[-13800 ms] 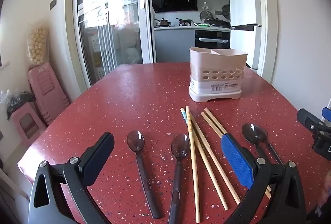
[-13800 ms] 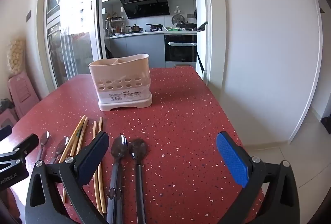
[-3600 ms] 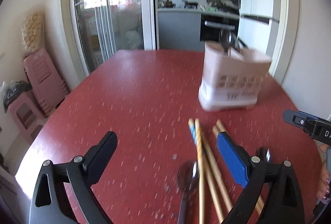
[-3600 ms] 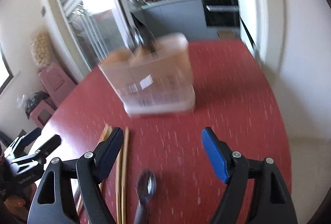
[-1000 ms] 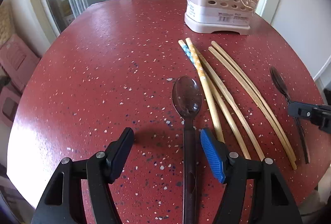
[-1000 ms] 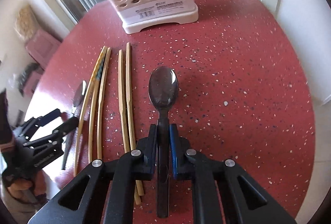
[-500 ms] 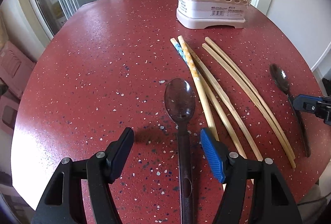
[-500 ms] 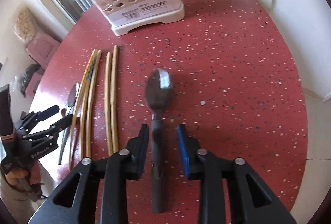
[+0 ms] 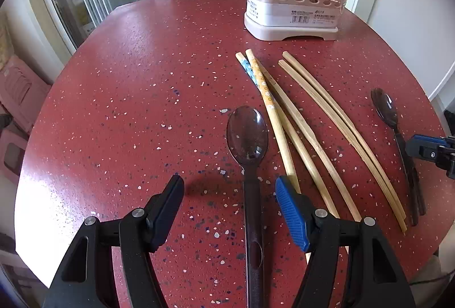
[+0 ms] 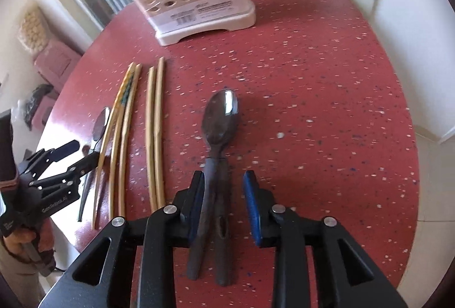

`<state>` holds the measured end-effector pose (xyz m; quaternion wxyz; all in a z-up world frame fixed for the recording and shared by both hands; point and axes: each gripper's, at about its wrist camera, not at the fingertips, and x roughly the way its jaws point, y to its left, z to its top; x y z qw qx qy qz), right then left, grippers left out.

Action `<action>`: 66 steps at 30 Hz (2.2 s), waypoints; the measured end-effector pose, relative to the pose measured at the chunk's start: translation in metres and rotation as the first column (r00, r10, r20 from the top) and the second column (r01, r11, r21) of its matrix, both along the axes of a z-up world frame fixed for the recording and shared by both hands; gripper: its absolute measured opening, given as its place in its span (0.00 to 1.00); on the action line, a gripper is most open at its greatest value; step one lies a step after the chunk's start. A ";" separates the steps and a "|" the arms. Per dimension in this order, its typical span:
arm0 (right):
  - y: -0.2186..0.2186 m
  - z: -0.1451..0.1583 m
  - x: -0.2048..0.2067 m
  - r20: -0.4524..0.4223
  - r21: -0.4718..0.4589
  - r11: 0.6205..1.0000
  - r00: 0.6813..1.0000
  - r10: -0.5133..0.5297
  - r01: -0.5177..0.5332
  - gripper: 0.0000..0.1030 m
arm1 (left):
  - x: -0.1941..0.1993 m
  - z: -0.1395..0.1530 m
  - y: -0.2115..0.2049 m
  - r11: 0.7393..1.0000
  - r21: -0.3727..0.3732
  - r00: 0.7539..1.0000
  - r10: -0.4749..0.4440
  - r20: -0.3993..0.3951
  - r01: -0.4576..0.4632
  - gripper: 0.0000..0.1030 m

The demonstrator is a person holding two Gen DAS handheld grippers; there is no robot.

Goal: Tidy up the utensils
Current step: 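Close the right tool on a dark spoon handle while the left tool grasps another dark spoon, then lift both held dark spoons and carry them over the pink holder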

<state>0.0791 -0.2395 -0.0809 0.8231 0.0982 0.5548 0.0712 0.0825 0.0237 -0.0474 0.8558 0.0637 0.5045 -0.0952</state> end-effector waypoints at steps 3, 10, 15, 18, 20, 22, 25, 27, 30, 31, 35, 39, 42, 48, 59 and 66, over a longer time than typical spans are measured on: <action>-0.002 -0.001 -0.002 -0.014 -0.017 1.000 1.000 0.008 -0.008 0.30 | 0.000 0.000 0.001 1.000 -0.002 1.000 0.002 0.002 -0.002 0.90; 0.014 -0.003 -0.001 -0.004 -0.078 0.996 0.999 0.037 -0.038 0.30 | -0.002 0.000 0.002 1.000 -0.011 1.000 0.011 0.006 -0.011 0.90; 0.019 -0.002 0.001 -0.010 -0.096 0.994 0.999 0.054 -0.054 0.30 | -0.001 0.000 0.002 1.000 -0.008 1.000 0.006 0.008 -0.006 0.90; 0.025 -0.002 0.013 -0.028 -0.116 0.990 0.997 0.075 -0.078 0.30 | 0.000 0.000 0.001 1.000 -0.002 1.000 -0.001 0.002 0.001 0.90; 0.029 -0.002 0.019 -0.048 -0.139 0.985 0.994 0.097 -0.103 0.30 | 0.001 0.001 0.000 1.000 0.001 1.000 -0.007 -0.002 0.007 0.90; 0.034 -0.002 0.024 -0.075 -0.163 0.978 0.990 0.120 -0.130 0.30 | 0.004 0.001 -0.001 1.000 0.000 1.000 -0.015 -0.011 0.015 0.90; 0.041 -0.002 0.030 -0.122 -0.201 0.963 0.980 0.154 -0.177 0.29 | 0.009 0.000 0.000 1.000 -0.014 0.999 -0.023 -0.042 0.023 0.90; 0.041 -0.002 0.033 -0.138 -0.212 0.959 0.977 0.163 -0.190 0.24 | 0.012 0.000 0.000 0.999 -0.011 0.998 -0.032 -0.058 0.032 0.90; 0.035 -0.001 0.037 -0.149 -0.182 0.967 0.977 0.152 -0.178 0.12 | 0.017 0.000 -0.002 0.999 0.001 0.996 -0.049 -0.080 0.049 0.90; 0.032 -0.002 0.040 -0.146 -0.164 0.972 0.978 0.148 -0.171 0.12 | 0.018 0.000 -0.003 0.999 0.002 0.995 -0.054 -0.086 0.054 0.90; 0.018 0.001 0.036 -0.084 -0.111 0.983 0.987 0.139 -0.148 0.12 | 0.021 0.001 -0.005 0.996 -0.010 0.991 -0.084 -0.103 0.083 0.77; 0.006 0.006 0.028 -0.037 -0.091 0.985 0.989 0.145 -0.148 0.12 | 0.018 0.003 -0.014 0.993 -0.008 0.987 -0.117 -0.106 0.117 0.45; -0.002 0.008 0.024 -0.013 -0.066 0.986 0.989 0.150 -0.151 0.12 | 0.015 0.003 -0.021 0.991 0.010 0.988 -0.131 -0.086 0.132 0.40; -0.013 0.019 0.002 0.057 -0.003 0.990 0.988 0.141 -0.141 0.12 | 0.000 0.011 -0.008 0.997 -0.051 0.998 -0.063 0.011 0.064 0.40; -0.022 0.049 0.009 0.218 0.088 0.989 0.971 0.099 -0.121 0.12 | -0.002 0.071 0.004 0.980 -0.197 0.973 0.065 0.221 -0.021 0.40; -0.031 0.088 0.029 0.323 0.112 0.988 0.944 0.062 -0.103 0.12 | 0.021 0.120 0.000 0.962 -0.272 0.939 0.101 0.329 -0.009 0.40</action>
